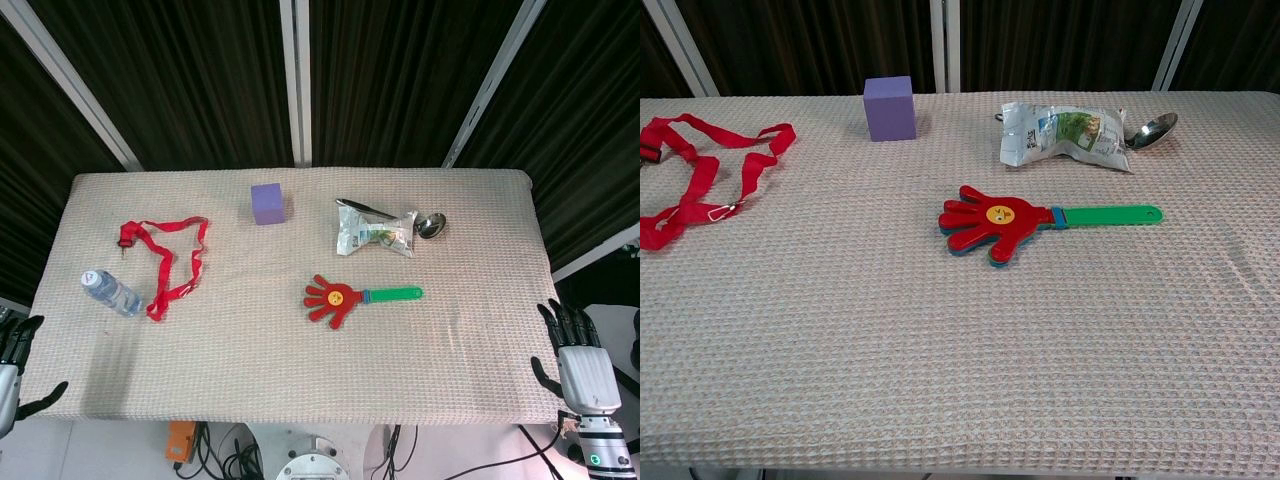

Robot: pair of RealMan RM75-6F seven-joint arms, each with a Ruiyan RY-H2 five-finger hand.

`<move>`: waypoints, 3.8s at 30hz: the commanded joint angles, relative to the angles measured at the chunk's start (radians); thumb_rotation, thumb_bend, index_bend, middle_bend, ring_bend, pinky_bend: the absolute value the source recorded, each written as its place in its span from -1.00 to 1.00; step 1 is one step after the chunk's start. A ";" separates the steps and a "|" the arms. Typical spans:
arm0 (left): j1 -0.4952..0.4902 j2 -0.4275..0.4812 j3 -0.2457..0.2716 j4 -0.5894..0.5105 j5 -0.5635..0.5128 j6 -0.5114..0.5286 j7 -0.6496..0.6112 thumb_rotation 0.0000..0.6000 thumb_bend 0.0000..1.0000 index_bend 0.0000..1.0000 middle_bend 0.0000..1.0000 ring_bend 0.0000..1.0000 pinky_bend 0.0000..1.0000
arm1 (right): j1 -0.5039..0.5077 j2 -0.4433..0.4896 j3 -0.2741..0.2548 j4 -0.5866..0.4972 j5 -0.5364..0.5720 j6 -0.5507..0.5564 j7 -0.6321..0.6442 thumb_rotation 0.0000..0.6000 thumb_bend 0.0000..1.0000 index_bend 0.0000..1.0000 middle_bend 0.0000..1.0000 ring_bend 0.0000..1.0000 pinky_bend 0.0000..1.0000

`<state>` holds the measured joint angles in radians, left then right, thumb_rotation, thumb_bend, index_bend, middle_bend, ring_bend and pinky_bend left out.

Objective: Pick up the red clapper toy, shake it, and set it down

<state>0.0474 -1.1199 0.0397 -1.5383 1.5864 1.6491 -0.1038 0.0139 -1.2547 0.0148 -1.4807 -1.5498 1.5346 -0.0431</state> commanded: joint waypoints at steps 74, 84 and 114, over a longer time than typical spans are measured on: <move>0.026 -0.008 -0.007 0.014 0.017 0.002 -0.060 1.00 -0.72 -0.91 -0.84 -1.00 -1.00 | 0.749 -0.432 0.202 -0.040 0.751 -0.555 -0.624 1.00 -0.53 -0.72 -1.00 -1.00 -1.00; 0.037 -0.010 -0.008 0.032 0.014 0.015 -0.082 1.00 -0.73 -0.91 -0.84 -1.00 -1.00 | 0.774 -0.495 0.195 0.017 0.765 -0.513 -0.633 1.00 -0.52 -0.56 -0.95 -1.00 -1.00; 0.039 -0.007 -0.006 0.037 0.028 0.017 -0.097 1.00 -0.73 -0.91 -0.84 -1.00 -1.00 | 0.770 -0.543 0.199 0.084 0.757 -0.476 -0.592 1.00 -0.45 0.08 -0.76 -1.00 -1.00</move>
<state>0.0862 -1.1269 0.0340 -1.5016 1.6146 1.6663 -0.2008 0.7863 -1.7953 0.2122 -1.3993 -0.7861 1.0533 -0.6406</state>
